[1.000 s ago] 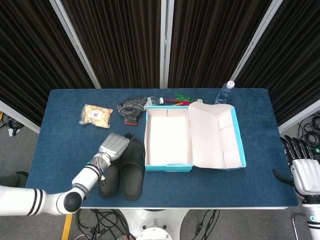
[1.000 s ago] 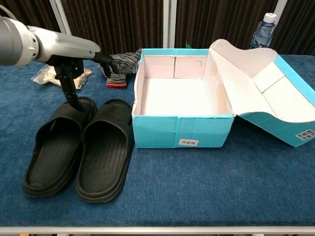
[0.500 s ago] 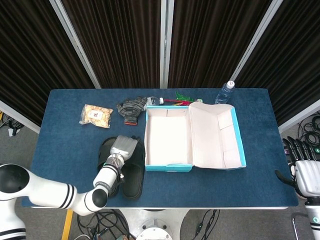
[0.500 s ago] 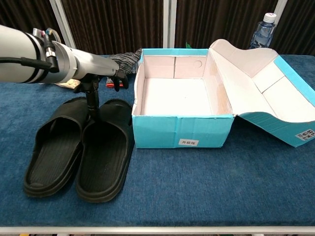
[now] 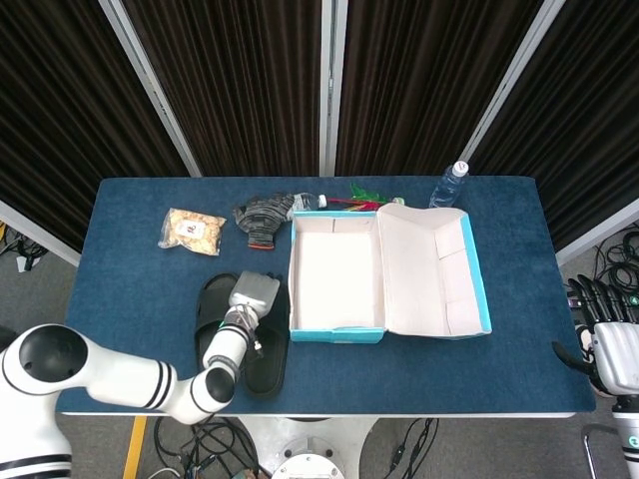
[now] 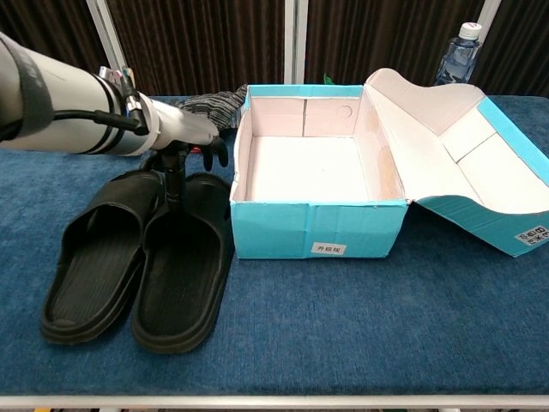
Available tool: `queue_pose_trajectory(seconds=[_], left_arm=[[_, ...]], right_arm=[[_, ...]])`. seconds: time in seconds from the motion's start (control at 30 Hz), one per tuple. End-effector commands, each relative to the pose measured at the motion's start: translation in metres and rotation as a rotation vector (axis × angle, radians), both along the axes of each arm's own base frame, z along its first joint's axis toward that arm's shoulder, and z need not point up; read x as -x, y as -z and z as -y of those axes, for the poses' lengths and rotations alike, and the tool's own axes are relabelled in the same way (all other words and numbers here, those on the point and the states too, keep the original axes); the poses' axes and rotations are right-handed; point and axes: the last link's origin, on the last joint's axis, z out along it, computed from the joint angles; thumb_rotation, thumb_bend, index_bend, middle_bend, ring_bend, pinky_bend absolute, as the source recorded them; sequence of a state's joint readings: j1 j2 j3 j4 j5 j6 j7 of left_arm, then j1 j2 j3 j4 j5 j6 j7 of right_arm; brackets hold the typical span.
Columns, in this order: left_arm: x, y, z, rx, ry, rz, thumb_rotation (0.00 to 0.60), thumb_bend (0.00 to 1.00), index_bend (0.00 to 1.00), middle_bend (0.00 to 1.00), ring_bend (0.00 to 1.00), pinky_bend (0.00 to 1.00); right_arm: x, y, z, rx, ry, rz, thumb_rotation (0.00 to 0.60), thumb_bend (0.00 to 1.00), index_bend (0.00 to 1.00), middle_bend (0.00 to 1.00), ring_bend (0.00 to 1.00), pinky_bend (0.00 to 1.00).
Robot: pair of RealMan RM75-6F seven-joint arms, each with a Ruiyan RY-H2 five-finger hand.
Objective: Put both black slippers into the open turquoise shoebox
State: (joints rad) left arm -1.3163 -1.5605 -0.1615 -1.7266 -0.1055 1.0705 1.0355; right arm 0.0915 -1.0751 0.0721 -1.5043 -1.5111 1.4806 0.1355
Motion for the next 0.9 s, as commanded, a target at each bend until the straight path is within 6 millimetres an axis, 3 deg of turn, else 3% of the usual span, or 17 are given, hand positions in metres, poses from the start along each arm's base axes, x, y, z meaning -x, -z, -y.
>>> queue_pose_trajectory(seconds=[0.03, 0.2, 0.47, 0.67, 0.9], left_arm=[[-0.001, 0.005, 0.0, 0.003, 0.0, -0.052, 0.6, 0.0, 0.12, 0.15, 0.84, 0.75], [-0.004, 0.012, -0.002, -0.012, -0.008, -0.087, 0.6, 0.0, 0.22, 0.25, 0.88, 0.81], [-0.003, 0.013, -0.006, -0.027, -0.033, -0.061, 0.6, 0.0, 0.58, 0.6, 0.96, 0.91], [-0.001, -0.003, -0.006, -0.055, -0.03, -0.017, 0.6, 0.0, 0.61, 0.63, 0.97, 0.92], [0.004, -0.042, -0.005, -0.153, -0.008, 0.063, 0.6, 0.0, 0.61, 0.63, 0.97, 0.92]], right_arm=[[0.0, 0.0, 0.0, -0.001, 0.001, 0.001, 0.6, 0.12, 0.0, 0.06, 0.0, 0.0], [0.002, 0.0, -0.002, 0.0, 0.008, 0.005, 0.6, 0.12, 0.0, 0.06, 0.0, 0.0], [0.004, -0.004, -0.004, 0.017, 0.011, 0.006, 0.6, 0.12, 0.0, 0.06, 0.0, 0.0], [0.003, -0.002, -0.003, 0.014, 0.007, 0.01, 0.6, 0.12, 0.0, 0.06, 0.0, 0.0], [0.003, -0.004, -0.003, 0.022, 0.0, 0.01, 0.6, 0.12, 0.0, 0.06, 0.0, 0.0]])
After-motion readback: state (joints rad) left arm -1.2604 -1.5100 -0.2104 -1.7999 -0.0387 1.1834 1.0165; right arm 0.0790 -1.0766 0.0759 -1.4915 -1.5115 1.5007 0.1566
